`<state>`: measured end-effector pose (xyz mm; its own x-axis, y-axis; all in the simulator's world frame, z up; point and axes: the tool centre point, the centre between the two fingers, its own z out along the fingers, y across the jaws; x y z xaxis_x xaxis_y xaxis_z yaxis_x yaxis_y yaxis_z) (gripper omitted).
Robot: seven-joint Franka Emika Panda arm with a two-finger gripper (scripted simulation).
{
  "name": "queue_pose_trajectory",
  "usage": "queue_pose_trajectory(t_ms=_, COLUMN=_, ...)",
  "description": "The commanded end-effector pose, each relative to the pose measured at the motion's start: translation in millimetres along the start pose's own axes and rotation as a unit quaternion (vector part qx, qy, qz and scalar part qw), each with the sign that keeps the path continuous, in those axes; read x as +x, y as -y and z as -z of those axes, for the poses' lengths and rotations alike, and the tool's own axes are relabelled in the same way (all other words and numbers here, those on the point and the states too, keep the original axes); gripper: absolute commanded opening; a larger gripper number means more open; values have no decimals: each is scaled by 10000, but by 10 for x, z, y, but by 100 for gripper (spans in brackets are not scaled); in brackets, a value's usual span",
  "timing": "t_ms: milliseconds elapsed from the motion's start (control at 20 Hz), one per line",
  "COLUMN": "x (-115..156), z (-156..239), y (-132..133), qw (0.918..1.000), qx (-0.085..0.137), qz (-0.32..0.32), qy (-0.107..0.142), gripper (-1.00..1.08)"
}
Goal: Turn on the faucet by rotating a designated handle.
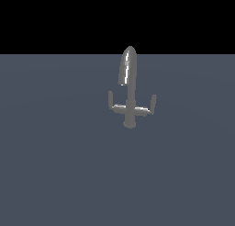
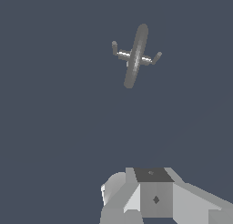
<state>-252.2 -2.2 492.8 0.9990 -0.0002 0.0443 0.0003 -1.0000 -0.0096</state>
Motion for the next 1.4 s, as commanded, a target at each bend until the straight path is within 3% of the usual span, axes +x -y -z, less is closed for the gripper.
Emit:
queue_pose_trajectory(t_ms=0, x=0, z=0, y=0, qw=10000, qx=0, qz=0, qy=0, gripper=-100)
queue_pose_trajectory(t_ms=300, x=58, z=-12, y=-38, qw=9999, qx=104, qz=-52, qy=35, gripper=-100)
queue_pose_trajectory(t_ms=600, x=227, z=-56, y=-153, qw=9988, qx=418, qz=-206, qy=138, gripper=-100)
queue_pose_trajectory(t_ms=950, x=552, z=-174, y=-385, qw=9927, qx=1040, qz=-509, qy=342, gripper=-100)
queue_pose_trajectory(t_ms=1350, x=979, z=-412, y=-710, qw=9751, qx=1917, qz=-922, qy=625, gripper=-100)
